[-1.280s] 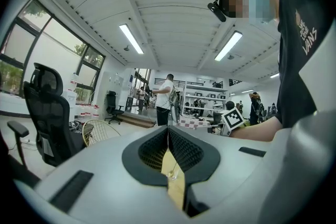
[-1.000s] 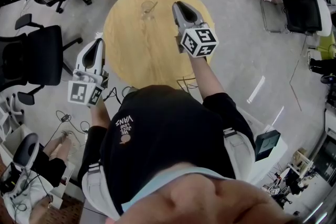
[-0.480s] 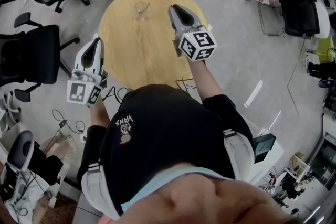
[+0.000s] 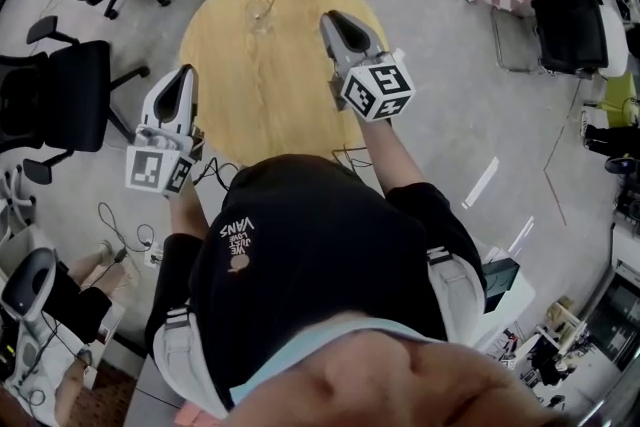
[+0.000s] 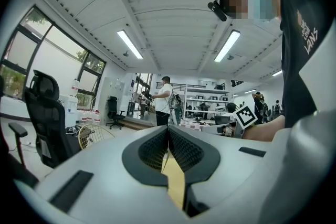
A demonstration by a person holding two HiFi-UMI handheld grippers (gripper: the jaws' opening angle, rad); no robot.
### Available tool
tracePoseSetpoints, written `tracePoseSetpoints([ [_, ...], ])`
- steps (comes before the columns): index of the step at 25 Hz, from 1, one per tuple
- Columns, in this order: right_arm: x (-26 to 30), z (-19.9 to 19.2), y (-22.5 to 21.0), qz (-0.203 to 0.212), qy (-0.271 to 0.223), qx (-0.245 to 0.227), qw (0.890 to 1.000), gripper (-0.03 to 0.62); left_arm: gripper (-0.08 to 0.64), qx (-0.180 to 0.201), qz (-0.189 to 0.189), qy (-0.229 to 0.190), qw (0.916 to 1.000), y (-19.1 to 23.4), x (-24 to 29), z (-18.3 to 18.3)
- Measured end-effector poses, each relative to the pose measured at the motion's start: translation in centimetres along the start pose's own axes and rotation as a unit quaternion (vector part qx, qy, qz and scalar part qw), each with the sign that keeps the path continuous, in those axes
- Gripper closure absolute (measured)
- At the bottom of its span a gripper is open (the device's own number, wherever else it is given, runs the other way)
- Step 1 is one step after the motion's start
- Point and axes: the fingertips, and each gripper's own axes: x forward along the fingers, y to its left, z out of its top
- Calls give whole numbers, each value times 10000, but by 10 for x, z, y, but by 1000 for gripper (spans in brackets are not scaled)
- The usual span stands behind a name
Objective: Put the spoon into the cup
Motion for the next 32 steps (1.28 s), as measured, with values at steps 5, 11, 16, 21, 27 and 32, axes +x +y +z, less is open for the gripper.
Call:
tracePoseSetpoints([
  [5, -20, 1, 1, 96, -33, -40, 9999, 551, 563, 64, 50, -41, 10000, -19, -7, 2],
  [11, -41, 1, 3, 221, -20, -91, 9997, 551, 563, 108, 149, -91, 9998, -38, -14, 2],
  [16, -58, 4, 6, 341, -78, -142, 9993, 551, 563, 136, 227, -123, 9996, -52, -21, 1],
  [21, -74, 5, 8, 427, -93, -149, 9989, 551, 563, 146, 263, -145, 9994, -65, -25, -1],
  [27, -89, 1, 9, 552, -6, -172, 9983, 552, 563, 109, 321, -170, 9993, -78, -26, -6],
  [32, -101, -2, 6, 616, -6, -179, 9979, 591, 563, 76, 366, -195, 9991, -91, -25, -12],
])
